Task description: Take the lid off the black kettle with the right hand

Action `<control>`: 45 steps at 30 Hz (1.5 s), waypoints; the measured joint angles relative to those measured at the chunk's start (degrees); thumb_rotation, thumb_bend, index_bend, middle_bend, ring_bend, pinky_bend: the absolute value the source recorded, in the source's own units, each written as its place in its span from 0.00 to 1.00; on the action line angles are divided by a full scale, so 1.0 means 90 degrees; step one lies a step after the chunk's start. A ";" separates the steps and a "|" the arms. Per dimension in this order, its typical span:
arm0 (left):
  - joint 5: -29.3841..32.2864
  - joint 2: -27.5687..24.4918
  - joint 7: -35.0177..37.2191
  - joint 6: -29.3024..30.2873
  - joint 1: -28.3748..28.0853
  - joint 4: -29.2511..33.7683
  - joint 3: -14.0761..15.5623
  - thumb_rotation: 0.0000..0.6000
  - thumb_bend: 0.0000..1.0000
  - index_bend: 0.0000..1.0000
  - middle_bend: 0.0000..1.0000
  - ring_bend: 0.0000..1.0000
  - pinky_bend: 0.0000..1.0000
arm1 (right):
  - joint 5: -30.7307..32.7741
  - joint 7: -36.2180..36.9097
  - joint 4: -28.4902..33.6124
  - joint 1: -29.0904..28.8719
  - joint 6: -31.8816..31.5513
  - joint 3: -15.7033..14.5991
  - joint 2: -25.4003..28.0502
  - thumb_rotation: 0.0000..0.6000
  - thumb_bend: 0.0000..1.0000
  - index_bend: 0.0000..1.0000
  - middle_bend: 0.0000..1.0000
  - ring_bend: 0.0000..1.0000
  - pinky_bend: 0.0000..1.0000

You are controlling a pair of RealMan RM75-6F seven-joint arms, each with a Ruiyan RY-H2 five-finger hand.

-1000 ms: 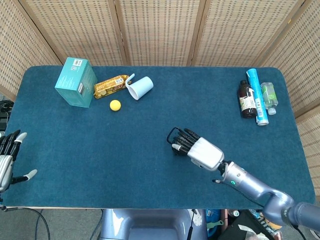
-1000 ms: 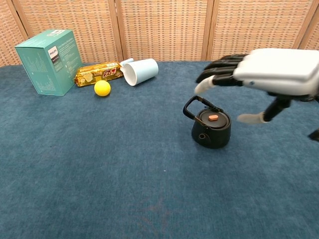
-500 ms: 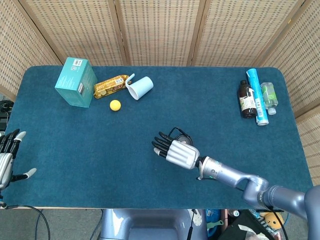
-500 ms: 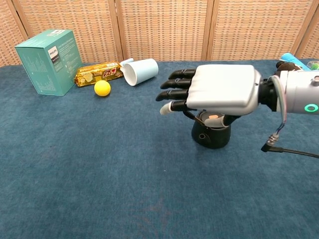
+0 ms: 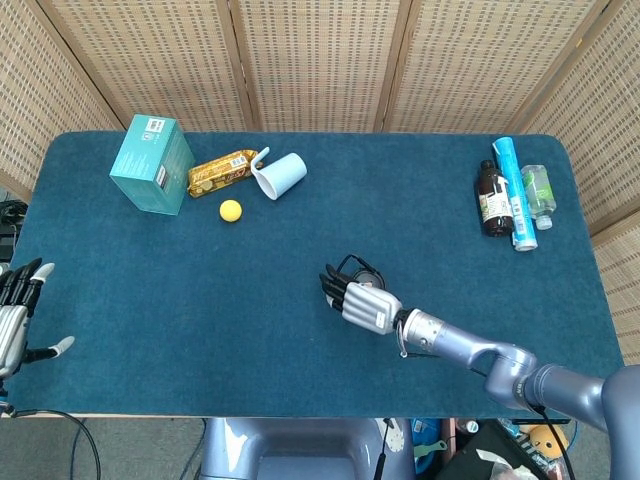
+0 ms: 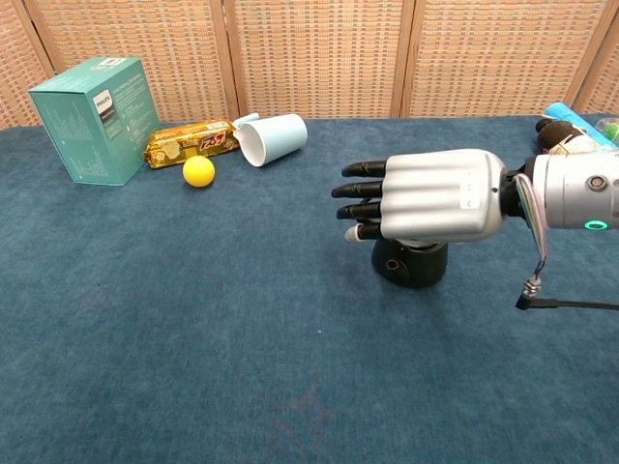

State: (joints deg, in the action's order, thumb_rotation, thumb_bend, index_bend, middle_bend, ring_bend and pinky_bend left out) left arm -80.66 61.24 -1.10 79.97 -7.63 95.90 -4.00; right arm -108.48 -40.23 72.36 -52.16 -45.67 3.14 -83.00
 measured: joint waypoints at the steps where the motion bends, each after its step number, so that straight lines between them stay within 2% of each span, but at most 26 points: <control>1: -0.0002 -0.0001 0.0000 0.0001 0.0001 0.0003 0.0004 1.00 0.08 0.00 0.00 0.00 0.00 | 0.0033 -0.0066 -0.0007 0.0008 0.0020 0.0003 0.0008 1.00 0.52 0.22 0.22 0.00 0.13; 11: -0.0021 -0.0024 0.0044 0.0035 0.0010 0.0015 0.0010 1.00 0.08 0.00 0.00 0.00 0.00 | 0.0717 -0.1156 -0.0173 0.0182 0.0309 0.0205 0.0033 1.00 0.52 0.23 0.21 0.00 0.13; 19: -0.0035 -0.0045 0.0080 0.0051 0.0019 0.0016 0.0020 1.00 0.08 0.00 0.00 0.00 0.00 | 0.1923 -0.2169 -0.0270 0.0393 0.0546 0.0586 -0.0046 1.00 0.52 0.23 0.20 0.00 0.13; 21: -0.0035 -0.0046 0.0085 0.0053 0.0019 0.0016 0.0020 1.00 0.08 0.00 0.00 0.00 0.00 | 0.2232 -0.2414 -0.0249 0.0449 0.0562 0.0675 -0.0060 1.00 0.52 0.23 0.16 0.00 0.13; 24: -0.0039 -0.0044 0.0083 0.0050 0.0017 0.0015 0.0025 1.00 0.08 0.00 0.00 0.00 0.00 | 0.2594 -0.2632 -0.0123 0.0517 0.0543 0.0778 -0.0045 1.00 0.52 0.22 0.04 0.00 0.13; 26: -0.0043 -0.0040 0.0074 0.0044 0.0013 0.0014 0.0029 1.00 0.08 0.00 0.00 0.00 0.00 | 0.2698 -0.2654 0.0030 0.0539 0.0488 0.0814 0.0007 1.00 0.47 0.19 0.00 0.00 0.13; 29: -0.0053 -0.0031 0.0047 0.0039 0.0008 0.0021 0.0039 1.00 0.08 0.00 0.00 0.00 0.00 | 0.2656 -0.2407 0.0264 0.0570 0.0223 0.0864 0.0098 1.00 0.35 0.18 0.00 0.00 0.13; 32: -0.0059 -0.0027 0.0035 0.0046 0.0009 0.0030 0.0042 1.00 0.08 0.00 0.00 0.00 0.00 | 0.2466 -0.1734 0.0369 0.0601 -0.0112 0.0874 0.0157 1.00 0.34 0.18 0.00 0.00 0.13; 34: -0.0065 -0.0028 0.0032 0.0046 0.0008 0.0039 0.0046 1.00 0.08 0.00 0.00 0.00 0.00 | 0.2385 -0.1071 0.0413 0.0640 -0.0342 0.0882 0.0166 1.00 0.34 0.23 0.00 0.00 0.13; 37: -0.0075 -0.0031 0.0037 0.0042 0.0004 0.0044 0.0051 1.00 0.08 0.00 0.00 0.00 0.00 | 0.2437 0.0004 0.0523 0.0734 -0.0587 0.0916 0.0152 1.00 0.34 0.35 0.00 0.00 0.13; 41: -0.0098 -0.0039 0.0062 0.0048 0.0007 0.0047 0.0061 1.00 0.08 0.00 0.00 0.00 0.00 | 0.2980 0.1055 0.0825 0.0893 -0.0732 0.1032 0.0107 1.00 0.40 0.43 0.00 0.00 0.13; 45: -0.0124 -0.0052 0.0091 0.0072 0.0015 0.0052 0.0067 1.00 0.08 0.00 0.00 0.00 0.00 | 0.3935 0.1212 0.1149 0.1021 -0.0827 0.1202 -0.0014 1.00 0.45 0.45 0.00 0.00 0.13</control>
State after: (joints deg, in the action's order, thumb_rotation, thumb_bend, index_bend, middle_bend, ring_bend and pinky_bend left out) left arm -81.78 60.77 -0.28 80.62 -7.49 96.37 -3.39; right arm -73.06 -29.32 82.69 -42.97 -53.12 13.96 -83.13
